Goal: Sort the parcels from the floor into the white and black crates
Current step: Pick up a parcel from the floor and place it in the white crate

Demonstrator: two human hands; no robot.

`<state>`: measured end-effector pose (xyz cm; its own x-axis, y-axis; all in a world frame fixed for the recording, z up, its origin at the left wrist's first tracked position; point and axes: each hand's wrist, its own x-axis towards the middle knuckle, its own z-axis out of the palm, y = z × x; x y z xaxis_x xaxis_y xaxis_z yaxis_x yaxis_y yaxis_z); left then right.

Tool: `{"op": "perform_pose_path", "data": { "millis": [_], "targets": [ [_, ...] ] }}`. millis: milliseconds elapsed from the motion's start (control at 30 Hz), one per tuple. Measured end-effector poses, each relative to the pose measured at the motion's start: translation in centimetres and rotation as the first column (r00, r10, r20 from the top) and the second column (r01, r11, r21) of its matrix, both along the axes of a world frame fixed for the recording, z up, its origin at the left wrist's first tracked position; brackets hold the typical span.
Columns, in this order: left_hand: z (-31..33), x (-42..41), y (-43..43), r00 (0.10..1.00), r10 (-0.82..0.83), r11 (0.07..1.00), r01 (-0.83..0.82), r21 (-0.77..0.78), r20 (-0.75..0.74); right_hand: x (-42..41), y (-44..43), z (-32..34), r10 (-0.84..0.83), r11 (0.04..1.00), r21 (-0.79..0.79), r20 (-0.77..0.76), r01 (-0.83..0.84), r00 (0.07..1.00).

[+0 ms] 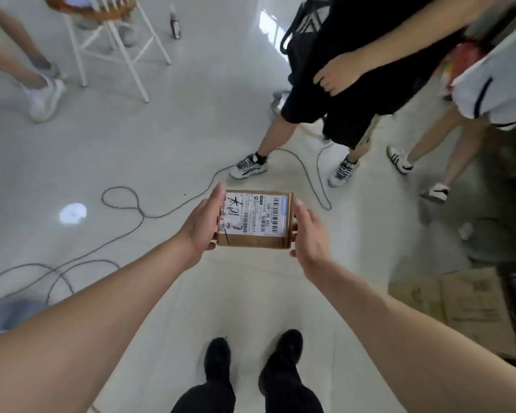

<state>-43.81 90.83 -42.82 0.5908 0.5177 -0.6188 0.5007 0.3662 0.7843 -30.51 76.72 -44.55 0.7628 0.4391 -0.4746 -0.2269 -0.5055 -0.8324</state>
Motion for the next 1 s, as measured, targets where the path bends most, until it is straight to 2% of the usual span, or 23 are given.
{"op": "perform_pose_path", "data": {
  "millis": [200, 433, 600, 700, 867, 1000],
  "targets": [
    [4.5, 7.5, -7.1, 0.975, -0.222, 0.974, 0.22, 0.058, 0.027, 4.7, -9.7, 4.9, -0.244, 0.97, 0.026, 0.122, 0.243, 0.962],
    [8.7, 16.7, -20.5, 0.888, -0.456, 0.879, 0.439, 0.186, 0.06, 9.9, -25.0, 8.1, -0.482, 0.875, 0.071, 0.191, 0.478, 0.855],
    [11.4, 22.8, -32.3, 0.783, -0.617, 0.776, 0.586, 0.236, 0.083, 13.4, -37.9, 9.9, -0.604, 0.794, 0.11, 0.262, 0.598, 0.753],
    [12.4, 26.1, -39.9, 0.716, -0.687, 0.718, 0.643, 0.266, 0.122, 14.6, -45.8, 11.2, -0.674, 0.736, 0.141, 0.236, 0.662, 0.699],
    [14.5, 30.4, -51.9, 0.591, -0.794, 0.6, 0.729, 0.328, 0.139, 15.9, -58.0, 13.0, -0.724, 0.673, 0.134, 0.321, 0.727, 0.611],
    [14.3, 33.7, -59.7, 0.507, -0.848, 0.527, 0.78, 0.338, 0.153, 16.4, -65.3, 13.9, -0.798, 0.59, 0.14, 0.251, 0.795, 0.548]
  ]
}}
